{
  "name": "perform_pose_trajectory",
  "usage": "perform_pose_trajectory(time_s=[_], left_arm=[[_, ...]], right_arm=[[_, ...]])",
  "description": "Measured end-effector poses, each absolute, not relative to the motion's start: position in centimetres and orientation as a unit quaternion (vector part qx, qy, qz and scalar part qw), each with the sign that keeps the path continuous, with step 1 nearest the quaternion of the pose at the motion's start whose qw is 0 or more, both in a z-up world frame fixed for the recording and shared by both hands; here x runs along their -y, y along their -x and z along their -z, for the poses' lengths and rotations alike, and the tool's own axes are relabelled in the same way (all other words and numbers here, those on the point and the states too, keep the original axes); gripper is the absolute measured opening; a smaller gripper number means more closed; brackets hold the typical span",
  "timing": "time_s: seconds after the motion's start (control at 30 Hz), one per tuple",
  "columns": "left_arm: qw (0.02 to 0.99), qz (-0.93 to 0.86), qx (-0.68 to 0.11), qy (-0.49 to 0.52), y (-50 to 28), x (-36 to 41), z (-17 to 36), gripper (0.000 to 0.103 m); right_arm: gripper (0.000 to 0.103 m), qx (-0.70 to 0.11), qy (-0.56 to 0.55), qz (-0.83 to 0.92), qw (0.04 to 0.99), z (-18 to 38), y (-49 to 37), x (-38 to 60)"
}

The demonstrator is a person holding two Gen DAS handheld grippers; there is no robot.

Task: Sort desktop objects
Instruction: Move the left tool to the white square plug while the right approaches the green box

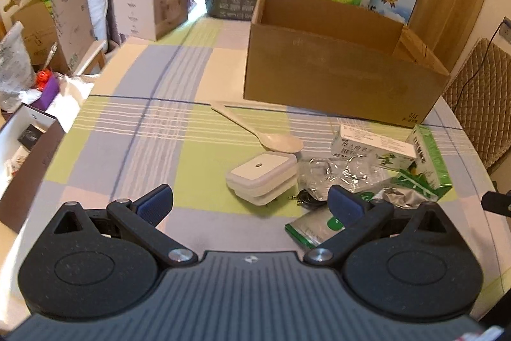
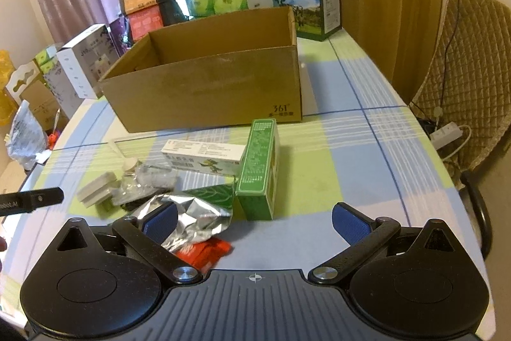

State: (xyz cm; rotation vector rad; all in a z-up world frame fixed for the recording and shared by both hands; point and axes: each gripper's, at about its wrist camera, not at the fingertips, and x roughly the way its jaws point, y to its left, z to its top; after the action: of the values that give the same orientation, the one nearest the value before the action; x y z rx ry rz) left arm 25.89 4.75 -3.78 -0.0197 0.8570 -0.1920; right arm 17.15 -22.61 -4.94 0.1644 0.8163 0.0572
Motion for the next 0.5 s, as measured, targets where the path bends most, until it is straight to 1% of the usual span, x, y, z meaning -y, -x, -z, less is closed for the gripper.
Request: perform_pose_trajectory(time_s=[0.17,0.33,0.5], left_arm=[[0.901,0.091,-0.424,0.026,-28.3,-4.4,6.5,0.101],[0.906,0.087,-0.411,0.044,-29.9,-4.3,7.9,0.101],[0.9,0.091,-0.421,0.062,-31.4,-3.9,9.1,0.101]], right_arm=[[0.101,-0.394,-0.072,-0.017,0.916,7.0,-19.4,22.3],[0.101,-0.394,-0.06,-0.023,0.917,8.6,-21.4,21.9],[0.1,-0.388,-0.042,-0.024,0.92,9.7,-22.7,21.5]])
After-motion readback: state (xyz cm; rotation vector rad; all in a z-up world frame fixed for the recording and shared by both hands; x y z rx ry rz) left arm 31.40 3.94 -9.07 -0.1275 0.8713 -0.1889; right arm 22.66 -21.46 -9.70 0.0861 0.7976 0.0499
